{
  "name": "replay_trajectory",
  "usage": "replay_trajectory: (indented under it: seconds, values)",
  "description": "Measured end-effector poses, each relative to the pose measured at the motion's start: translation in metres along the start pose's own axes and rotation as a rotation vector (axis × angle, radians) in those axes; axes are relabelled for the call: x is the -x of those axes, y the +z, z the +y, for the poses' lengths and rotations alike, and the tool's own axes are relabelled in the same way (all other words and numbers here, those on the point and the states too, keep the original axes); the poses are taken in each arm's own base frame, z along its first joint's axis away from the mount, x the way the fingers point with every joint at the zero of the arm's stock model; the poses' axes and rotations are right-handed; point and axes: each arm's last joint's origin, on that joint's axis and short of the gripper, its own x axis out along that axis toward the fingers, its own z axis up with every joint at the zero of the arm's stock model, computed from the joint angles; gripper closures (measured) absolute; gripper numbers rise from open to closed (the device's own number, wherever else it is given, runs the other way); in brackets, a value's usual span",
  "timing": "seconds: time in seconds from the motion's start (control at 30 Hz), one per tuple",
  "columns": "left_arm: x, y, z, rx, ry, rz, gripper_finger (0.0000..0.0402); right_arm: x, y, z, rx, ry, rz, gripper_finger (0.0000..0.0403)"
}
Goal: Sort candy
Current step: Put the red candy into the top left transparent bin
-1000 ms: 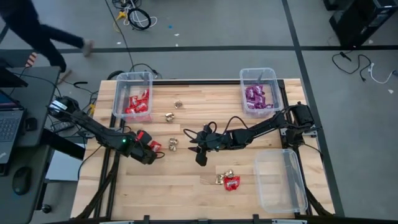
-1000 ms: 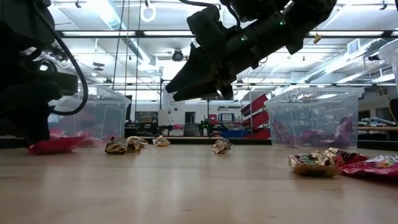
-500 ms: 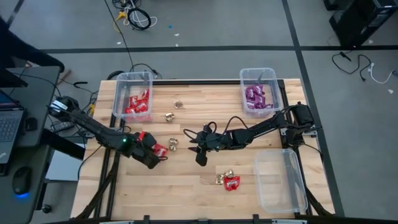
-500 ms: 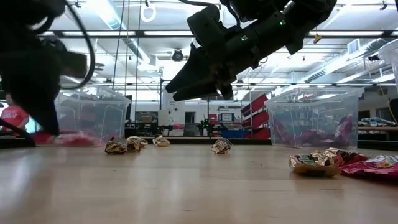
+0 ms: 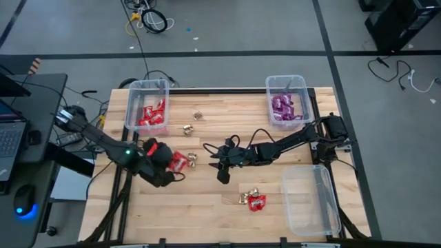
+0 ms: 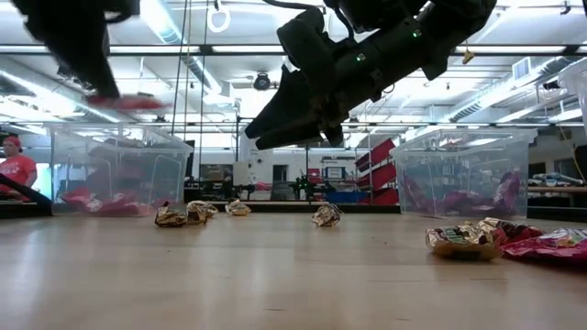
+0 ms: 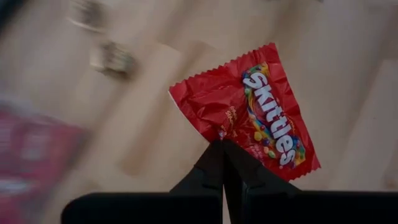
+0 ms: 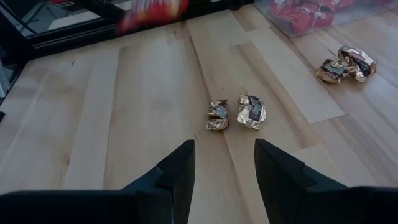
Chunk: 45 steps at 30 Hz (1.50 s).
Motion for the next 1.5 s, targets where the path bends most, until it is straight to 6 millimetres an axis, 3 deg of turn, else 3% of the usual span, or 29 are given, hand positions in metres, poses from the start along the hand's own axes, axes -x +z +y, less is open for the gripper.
replay_trajectory:
  seconds: [0.17, 0.43, 0.87, 1.5]
  values:
    - [0.03, 0.018, 0.022, -0.023, 0.225, -0.095, 0.0401, 0.0, 0.0, 0.0, 0.007, -0.001, -0.001, 0.0252]
    - [0.056, 0.047, 0.054, 0.054, 0.41, -0.185, 0.0401, 0.0, 0.001, 0.0, 0.013, 0.001, -0.006, 0.0252]
    - [0.062, 0.06, 0.116, 0.224, 0.582, -0.16, 0.0401, 0.0, 0.0, 0.002, 0.0, 0.006, -0.005, 0.0252]
    - [0.051, 0.074, 0.17, 0.286, 0.784, 0.026, 0.0401, 0.0, 0.001, 0.002, -0.001, 0.009, -0.011, 0.0252]
